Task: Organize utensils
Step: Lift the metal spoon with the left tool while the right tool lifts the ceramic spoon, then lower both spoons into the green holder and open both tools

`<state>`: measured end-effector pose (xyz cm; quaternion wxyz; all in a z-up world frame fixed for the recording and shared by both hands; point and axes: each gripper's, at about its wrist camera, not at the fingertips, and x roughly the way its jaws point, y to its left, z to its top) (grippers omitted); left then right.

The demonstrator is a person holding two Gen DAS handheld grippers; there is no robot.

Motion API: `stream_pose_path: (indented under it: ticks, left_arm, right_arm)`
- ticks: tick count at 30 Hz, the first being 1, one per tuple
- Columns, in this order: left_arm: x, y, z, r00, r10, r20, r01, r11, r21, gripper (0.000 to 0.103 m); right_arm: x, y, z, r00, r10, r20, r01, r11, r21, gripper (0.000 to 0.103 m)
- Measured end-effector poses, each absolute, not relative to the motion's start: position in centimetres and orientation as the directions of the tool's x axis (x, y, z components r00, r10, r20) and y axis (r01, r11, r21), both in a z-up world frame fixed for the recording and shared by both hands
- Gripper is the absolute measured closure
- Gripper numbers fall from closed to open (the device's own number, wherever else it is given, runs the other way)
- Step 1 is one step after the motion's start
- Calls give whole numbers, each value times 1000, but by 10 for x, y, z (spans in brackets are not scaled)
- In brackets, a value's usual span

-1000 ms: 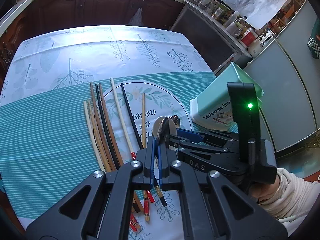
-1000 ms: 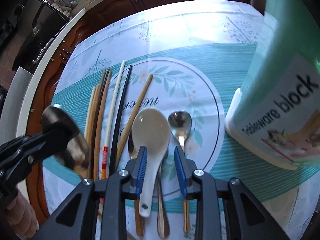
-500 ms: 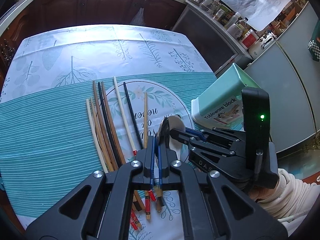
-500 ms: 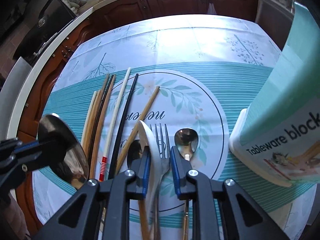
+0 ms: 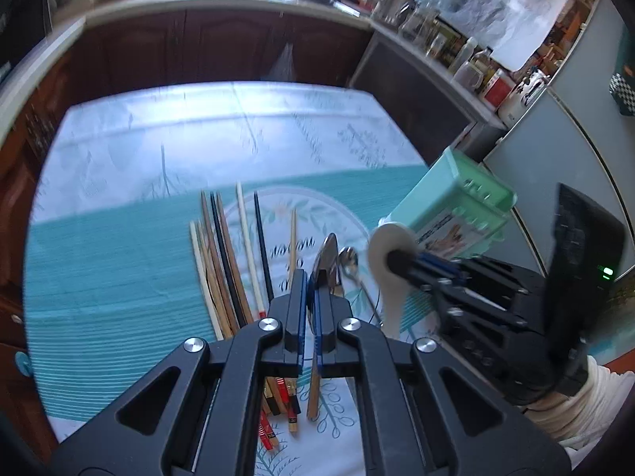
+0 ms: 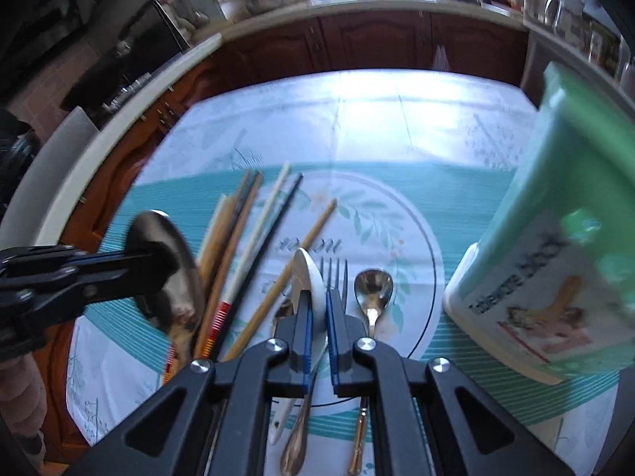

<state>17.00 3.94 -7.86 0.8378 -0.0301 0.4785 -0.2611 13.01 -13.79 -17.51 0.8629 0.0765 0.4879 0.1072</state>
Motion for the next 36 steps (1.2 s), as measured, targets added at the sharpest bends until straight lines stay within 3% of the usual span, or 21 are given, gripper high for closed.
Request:
stream_pose_path:
  ticks: [10,21,28,36]
  left_arm:
    - [132,10,23,623,-441,-646,441,880,-175,102]
    - [123,-65,140,744,-498,-445,483,862,-156,102]
    - [142,-124,149,764,-477,-434,476,871,-119,102]
    - [177,-172,108,731,-495,-470,492,859,-141,102]
  right_arm:
    - [70,-168,-90,787,218,-577,-146,975,169,97]
    - [31,-249,-30,951,1,-311,43,990,132,97]
    - [33,-292,-43,958,-110,-265,149,980,132,97]
    - [40,-299,-60,960,-113,-255,146,983,114,97]
